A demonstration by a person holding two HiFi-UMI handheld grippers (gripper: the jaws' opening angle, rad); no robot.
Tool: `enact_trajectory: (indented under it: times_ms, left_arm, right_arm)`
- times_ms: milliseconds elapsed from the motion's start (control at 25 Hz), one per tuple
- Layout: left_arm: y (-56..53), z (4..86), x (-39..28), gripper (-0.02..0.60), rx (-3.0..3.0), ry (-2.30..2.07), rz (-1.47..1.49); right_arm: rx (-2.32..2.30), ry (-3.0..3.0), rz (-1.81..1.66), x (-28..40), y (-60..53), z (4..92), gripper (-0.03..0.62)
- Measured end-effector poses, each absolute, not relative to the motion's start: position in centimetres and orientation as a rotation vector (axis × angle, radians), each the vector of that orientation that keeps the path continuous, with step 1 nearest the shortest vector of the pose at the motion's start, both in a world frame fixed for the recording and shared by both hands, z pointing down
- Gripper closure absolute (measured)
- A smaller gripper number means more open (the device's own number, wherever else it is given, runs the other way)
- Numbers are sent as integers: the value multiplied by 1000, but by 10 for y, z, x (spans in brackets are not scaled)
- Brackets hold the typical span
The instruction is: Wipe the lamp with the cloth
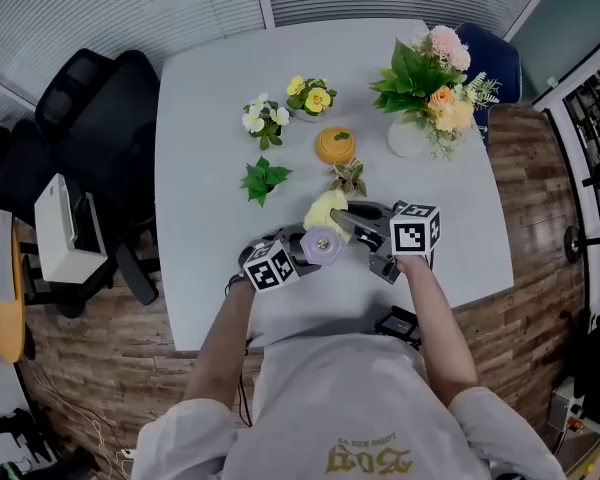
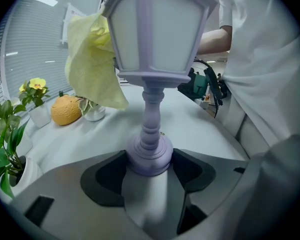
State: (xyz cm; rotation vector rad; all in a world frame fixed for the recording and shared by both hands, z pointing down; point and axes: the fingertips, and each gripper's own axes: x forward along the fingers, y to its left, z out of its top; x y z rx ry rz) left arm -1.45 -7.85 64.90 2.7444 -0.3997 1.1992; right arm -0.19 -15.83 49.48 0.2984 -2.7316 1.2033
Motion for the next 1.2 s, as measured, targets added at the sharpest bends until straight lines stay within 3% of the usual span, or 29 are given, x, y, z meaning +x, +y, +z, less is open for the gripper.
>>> enact_trajectory:
  times_ms: [480, 1200]
  left_arm:
    - [-79, 650, -14, 282, 2731, -400, 1203]
    - [-79, 650, -14, 282, 2726, -394, 1204]
  right_arm:
    - [134, -2701, 1418, -12, -149, 511, 526]
    - [128, -2559, 1302, -17, -140, 546, 528]
